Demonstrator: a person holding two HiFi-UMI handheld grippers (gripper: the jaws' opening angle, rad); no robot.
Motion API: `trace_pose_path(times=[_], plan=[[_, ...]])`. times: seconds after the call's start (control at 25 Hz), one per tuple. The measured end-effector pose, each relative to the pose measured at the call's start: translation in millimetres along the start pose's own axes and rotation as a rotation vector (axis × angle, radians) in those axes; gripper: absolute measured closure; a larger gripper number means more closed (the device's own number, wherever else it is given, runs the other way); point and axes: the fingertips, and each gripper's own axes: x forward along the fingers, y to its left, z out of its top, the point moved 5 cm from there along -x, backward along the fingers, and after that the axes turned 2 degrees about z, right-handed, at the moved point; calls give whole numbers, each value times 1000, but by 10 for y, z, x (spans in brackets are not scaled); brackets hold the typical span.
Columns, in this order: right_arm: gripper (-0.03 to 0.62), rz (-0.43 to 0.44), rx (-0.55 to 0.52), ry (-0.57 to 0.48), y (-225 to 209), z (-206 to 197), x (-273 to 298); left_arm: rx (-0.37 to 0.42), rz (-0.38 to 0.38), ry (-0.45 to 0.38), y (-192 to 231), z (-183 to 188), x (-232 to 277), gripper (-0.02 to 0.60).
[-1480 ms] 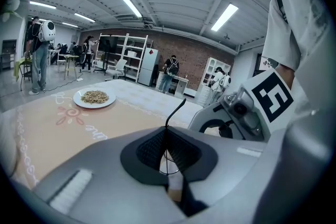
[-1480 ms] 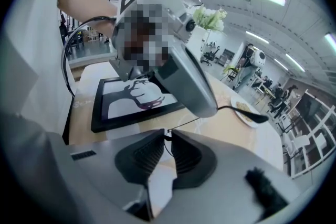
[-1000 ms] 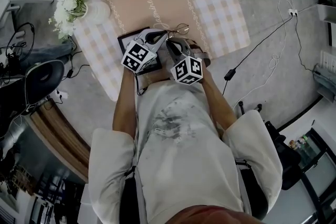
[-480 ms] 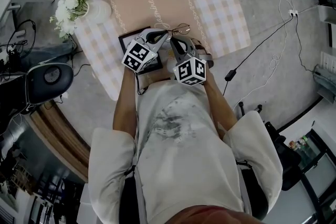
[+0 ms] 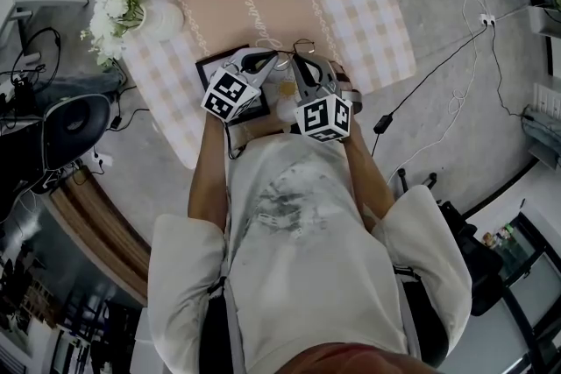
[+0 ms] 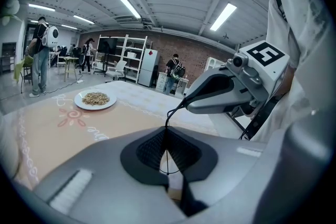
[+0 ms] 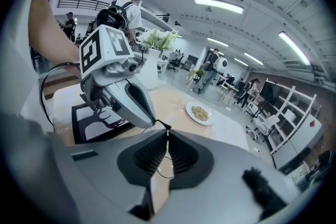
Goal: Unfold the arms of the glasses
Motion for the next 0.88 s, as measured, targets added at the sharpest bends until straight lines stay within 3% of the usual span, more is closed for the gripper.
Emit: trace_pose_path(times=[0.88], plan=[[572, -131, 122, 12, -445, -122, -169, -24, 31, -17, 56, -18, -45, 569]])
